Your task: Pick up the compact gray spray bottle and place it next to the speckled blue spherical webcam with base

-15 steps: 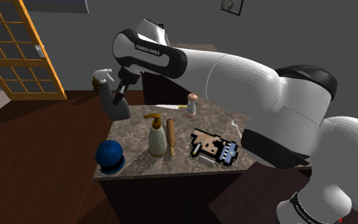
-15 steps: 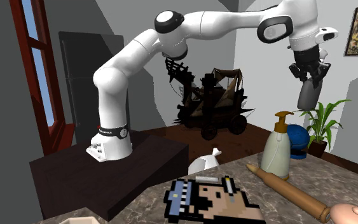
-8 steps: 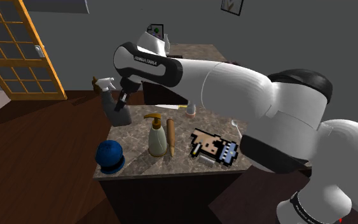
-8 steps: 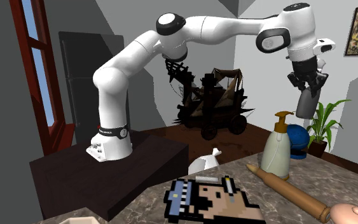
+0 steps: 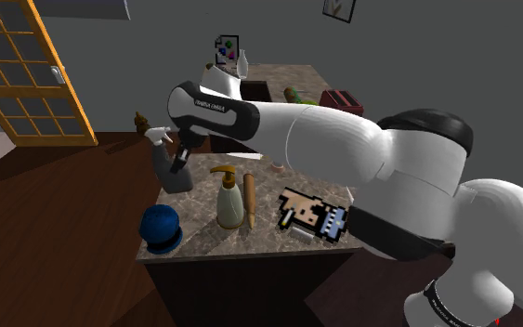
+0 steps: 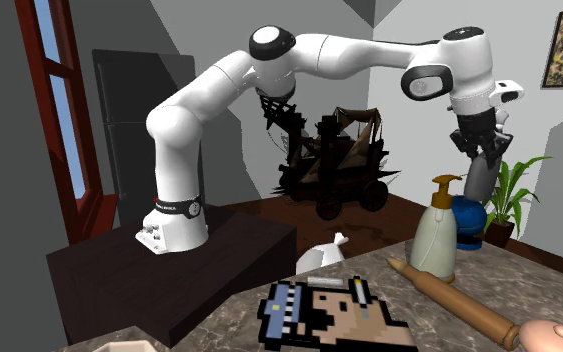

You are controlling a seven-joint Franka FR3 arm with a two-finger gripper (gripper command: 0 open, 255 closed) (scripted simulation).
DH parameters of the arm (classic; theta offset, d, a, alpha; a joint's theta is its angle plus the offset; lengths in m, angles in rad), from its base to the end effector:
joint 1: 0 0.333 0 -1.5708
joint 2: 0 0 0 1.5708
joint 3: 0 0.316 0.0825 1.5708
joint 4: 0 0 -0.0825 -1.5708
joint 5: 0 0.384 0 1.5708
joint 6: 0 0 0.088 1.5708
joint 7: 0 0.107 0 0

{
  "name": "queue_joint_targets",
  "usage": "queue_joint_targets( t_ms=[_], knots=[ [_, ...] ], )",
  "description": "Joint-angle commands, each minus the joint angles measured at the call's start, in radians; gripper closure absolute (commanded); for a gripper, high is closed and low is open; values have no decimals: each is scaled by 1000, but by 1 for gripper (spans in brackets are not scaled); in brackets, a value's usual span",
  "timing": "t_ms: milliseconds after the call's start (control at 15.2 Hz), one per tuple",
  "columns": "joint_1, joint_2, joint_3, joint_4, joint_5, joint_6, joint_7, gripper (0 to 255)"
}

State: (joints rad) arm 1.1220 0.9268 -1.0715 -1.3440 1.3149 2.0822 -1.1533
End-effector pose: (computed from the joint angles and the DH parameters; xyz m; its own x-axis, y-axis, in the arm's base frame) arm 0.6824 0.3239 0.3817 0.4586 0.7239 0.5154 0.8451 -0.5346 -0.0012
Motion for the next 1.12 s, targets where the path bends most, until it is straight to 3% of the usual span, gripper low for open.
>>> queue_joint_targets(
  t_ms=[0,1056],
  knots=[
    [2,7,9,-14,12,15,-15,255],
    [-23,96,93,-44,112,113,-107,255]
  ],
)
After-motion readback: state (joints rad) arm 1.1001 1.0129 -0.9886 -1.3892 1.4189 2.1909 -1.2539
